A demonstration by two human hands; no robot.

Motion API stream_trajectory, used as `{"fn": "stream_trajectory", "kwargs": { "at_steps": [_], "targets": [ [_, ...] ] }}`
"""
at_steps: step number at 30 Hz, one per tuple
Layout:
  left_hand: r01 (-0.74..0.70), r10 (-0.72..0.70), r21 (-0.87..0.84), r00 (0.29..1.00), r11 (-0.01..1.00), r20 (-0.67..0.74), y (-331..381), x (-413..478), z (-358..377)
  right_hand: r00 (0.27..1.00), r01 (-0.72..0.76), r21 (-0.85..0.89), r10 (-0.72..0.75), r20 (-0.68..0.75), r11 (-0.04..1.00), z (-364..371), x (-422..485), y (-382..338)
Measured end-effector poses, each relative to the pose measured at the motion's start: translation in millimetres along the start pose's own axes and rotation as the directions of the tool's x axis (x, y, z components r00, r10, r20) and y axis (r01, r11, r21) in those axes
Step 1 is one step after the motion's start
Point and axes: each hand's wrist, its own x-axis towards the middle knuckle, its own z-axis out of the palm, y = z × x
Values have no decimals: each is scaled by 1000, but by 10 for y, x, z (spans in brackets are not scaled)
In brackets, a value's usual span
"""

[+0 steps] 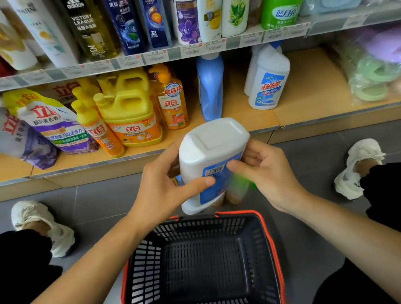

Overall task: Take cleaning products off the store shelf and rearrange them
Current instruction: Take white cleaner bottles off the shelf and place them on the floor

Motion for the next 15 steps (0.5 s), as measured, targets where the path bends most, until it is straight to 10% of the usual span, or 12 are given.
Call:
{"fn": "stream_trajectory", "kwargs": {
  "at_steps": [7,10,15],
  "targets": [
    [-16,30,94,989,995,-145,11,-45,66,996,79,-221,-66,66,972,58,-44,-38],
    [-41,63,158,988,987,-140,17,-57,56,936,332,-610,-332,118,720,-8,-12,-73],
    [-38,76,322,991,946,-108,-7,-60,31,822,557,-700,-414,391,446,51,-31,-78]
  ]
}}
